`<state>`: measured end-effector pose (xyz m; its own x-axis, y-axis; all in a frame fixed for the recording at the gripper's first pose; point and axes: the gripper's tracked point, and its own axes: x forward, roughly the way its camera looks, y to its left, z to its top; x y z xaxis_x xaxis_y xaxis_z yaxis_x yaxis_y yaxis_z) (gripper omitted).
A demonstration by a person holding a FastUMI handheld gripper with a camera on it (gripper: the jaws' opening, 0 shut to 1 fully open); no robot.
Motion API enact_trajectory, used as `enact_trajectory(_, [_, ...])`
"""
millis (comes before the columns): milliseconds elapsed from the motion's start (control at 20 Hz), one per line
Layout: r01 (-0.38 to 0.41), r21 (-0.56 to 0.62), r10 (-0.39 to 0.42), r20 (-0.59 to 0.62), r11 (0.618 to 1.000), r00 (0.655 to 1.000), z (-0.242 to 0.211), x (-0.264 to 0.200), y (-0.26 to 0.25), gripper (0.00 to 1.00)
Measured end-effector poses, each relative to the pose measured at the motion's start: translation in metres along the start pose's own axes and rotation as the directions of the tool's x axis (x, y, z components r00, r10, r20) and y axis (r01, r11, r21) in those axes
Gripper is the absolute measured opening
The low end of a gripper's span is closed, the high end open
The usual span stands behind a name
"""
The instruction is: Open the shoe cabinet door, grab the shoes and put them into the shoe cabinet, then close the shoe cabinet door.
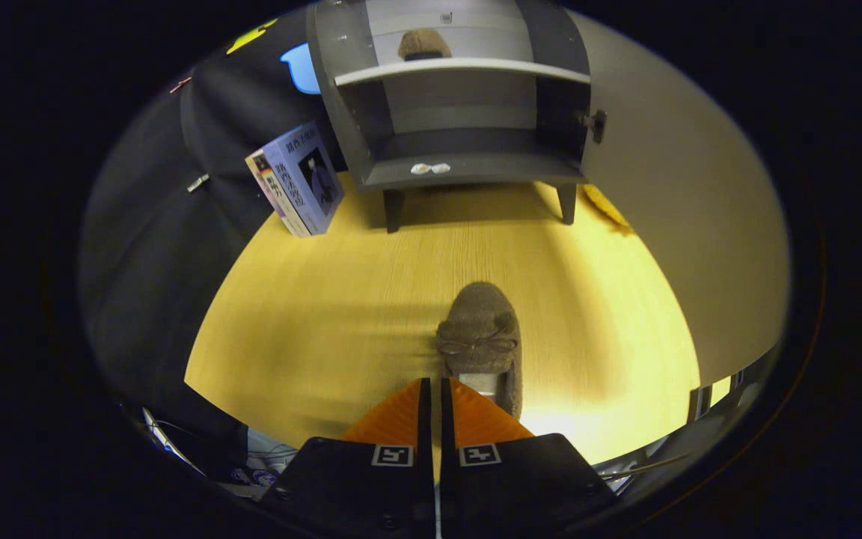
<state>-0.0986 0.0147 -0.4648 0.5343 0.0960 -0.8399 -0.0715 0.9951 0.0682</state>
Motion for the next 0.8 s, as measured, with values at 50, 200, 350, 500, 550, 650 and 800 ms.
enact_trajectory(50, [-0.011, 0.005, 0.011, -0.004, 1.0, 1.0, -0.003, 0.01, 0.002, 0.08])
enact_trajectory(200, [-0.013, 0.001, 0.013, 0.002, 1.0, 1.0, -0.008, 0.028, -0.001, 0.08])
enact_trajectory(350, [0.017, -0.006, -0.017, 0.011, 1.0, 1.0, -0.008, 0.035, -0.008, 0.08])
enact_trajectory(500, [0.022, 0.015, -0.022, 0.01, 1.0, 1.0, -0.011, 0.036, -0.01, 0.08])
enact_trajectory(550, [0.02, 0.014, -0.02, -0.004, 1.0, 1.0, -0.015, 0.038, -0.01, 0.08])
enact_trajectory(650, [0.021, 0.012, -0.021, -0.022, 1.0, 1.0, -0.018, 0.043, -0.011, 0.09])
enact_trajectory(800, [0.022, 0.015, -0.022, -0.01, 1.0, 1.0, -0.015, 0.043, -0.011, 0.18])
